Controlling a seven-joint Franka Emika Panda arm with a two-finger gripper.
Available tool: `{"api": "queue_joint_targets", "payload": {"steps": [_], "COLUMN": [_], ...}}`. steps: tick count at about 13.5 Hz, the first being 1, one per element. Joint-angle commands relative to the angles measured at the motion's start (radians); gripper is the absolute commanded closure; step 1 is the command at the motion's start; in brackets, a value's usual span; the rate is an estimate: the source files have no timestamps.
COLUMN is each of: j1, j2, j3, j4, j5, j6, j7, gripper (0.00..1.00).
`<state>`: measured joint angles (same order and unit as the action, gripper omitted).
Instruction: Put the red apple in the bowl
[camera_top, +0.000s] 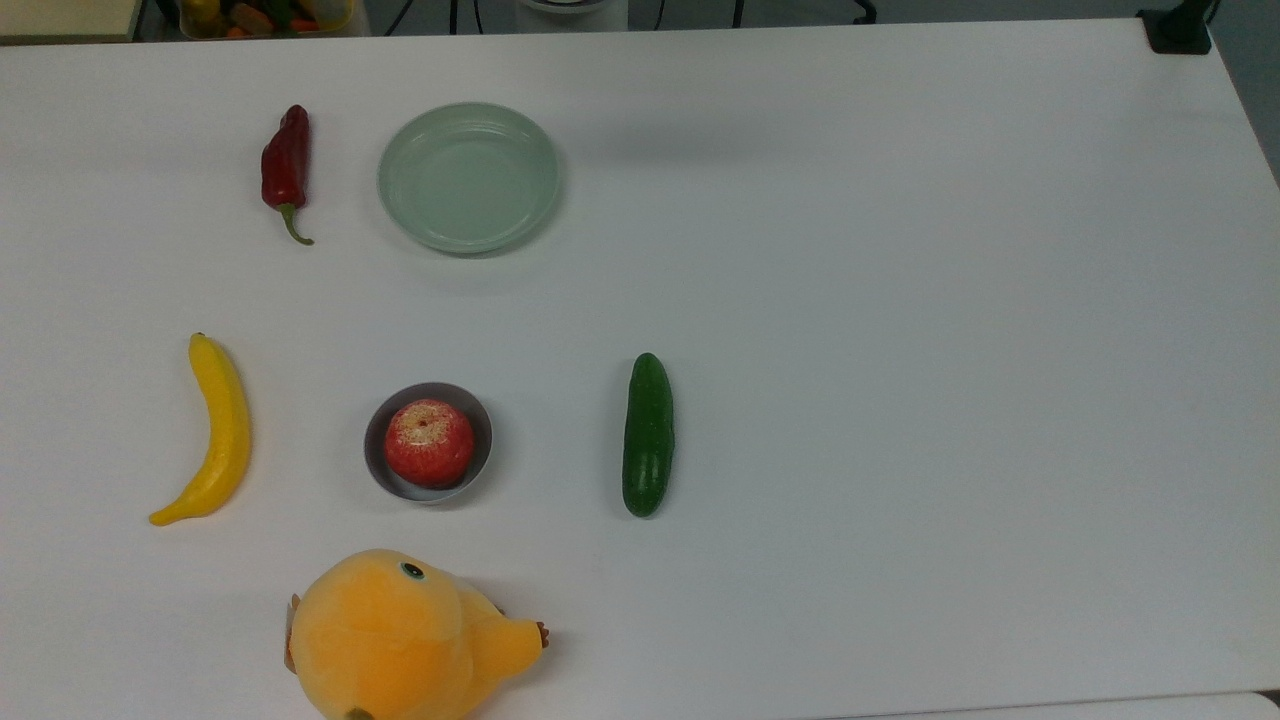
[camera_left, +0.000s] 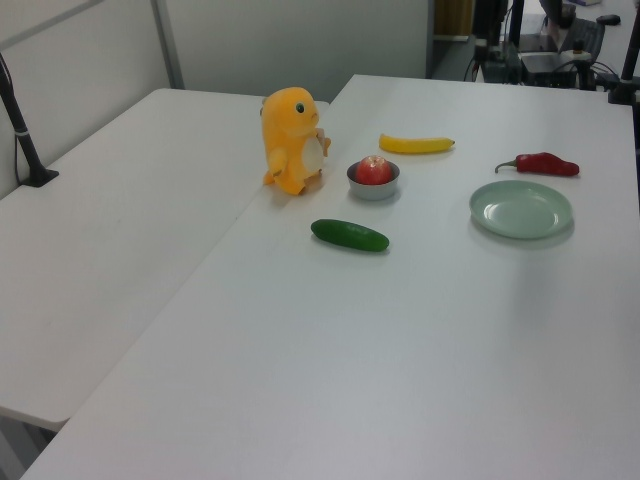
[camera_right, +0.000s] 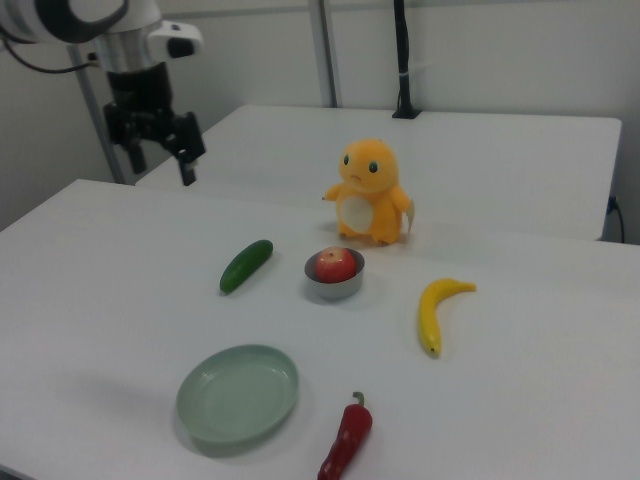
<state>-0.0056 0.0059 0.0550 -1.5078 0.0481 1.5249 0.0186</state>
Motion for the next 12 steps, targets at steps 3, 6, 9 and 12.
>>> {"api": "queue_joint_targets", "payload": {"steps": [3,6,9,12], "j1": [0.087,0.093,0.091,0.091], "j2": [-0.067,-0.037,-0.041,-0.041], "j3": [-0.021,-0.046,-0.047,-0.047], "j4": [-0.178,-0.189,-0.181,-0.181], "j5": [-0.013,-0.001,0.003,0.003], "j6": [0.125,0.231,0.224,0.218], "j7": [0.044,-0.020,-0.045,-0.045], "gripper": [0.00,0.00,0.00,0.00]}}
